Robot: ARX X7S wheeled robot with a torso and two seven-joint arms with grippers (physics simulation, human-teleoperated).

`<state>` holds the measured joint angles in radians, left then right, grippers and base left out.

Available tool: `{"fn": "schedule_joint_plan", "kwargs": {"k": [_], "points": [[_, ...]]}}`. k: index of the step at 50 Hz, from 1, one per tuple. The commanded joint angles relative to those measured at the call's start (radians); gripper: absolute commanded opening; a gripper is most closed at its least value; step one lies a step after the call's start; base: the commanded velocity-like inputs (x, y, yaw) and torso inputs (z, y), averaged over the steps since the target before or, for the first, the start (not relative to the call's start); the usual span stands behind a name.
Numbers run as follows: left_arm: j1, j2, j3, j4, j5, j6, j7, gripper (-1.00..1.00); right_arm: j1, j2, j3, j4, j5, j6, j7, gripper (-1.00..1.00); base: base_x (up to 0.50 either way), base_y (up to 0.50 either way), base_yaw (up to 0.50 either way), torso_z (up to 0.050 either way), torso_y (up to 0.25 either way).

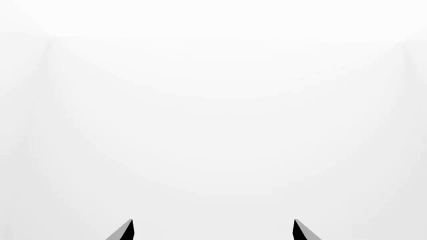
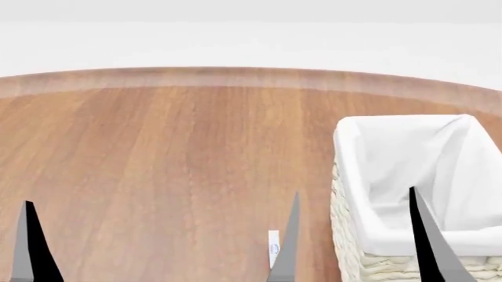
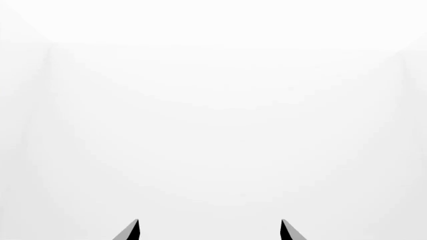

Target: Pick up the alphabet soup and the cream cheese box, and put them in the basket.

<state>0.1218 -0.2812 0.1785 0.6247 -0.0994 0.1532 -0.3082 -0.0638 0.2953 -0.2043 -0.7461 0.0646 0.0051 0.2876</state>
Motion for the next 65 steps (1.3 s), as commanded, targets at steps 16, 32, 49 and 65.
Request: {"fn": "schedule_joint_plan", "kwargs": {"k": [16, 32, 49, 65], "points": [[-0.002, -0.013, 0.019, 0.006, 0.033, -0.026, -0.015, 1.0, -0.003, 0.009, -0.006, 0.005, 0.001, -0.017, 0.014, 1.0, 0.0, 0.0, 0.0, 0.0, -0.061], [0.0, -0.017, 0.023, 0.005, 0.032, -0.025, -0.023, 1.0, -0.003, 0.015, -0.009, 0.009, 0.006, -0.021, 0.02, 1.0, 0.0, 0.0, 0.0, 0.0, -0.242], [-0.007, -0.022, 0.031, 0.004, 0.034, -0.03, -0.03, 1.0, -0.001, 0.021, -0.012, 0.013, 0.009, -0.024, 0.028, 1.0, 0.0, 0.0, 0.0, 0.0, -0.241], [-0.004, -0.027, 0.032, 0.005, 0.031, -0.026, -0.038, 1.0, 0.0, 0.026, -0.019, 0.012, 0.01, -0.025, 0.032, 1.0, 0.0, 0.0, 0.0, 0.0, -0.241]]}}
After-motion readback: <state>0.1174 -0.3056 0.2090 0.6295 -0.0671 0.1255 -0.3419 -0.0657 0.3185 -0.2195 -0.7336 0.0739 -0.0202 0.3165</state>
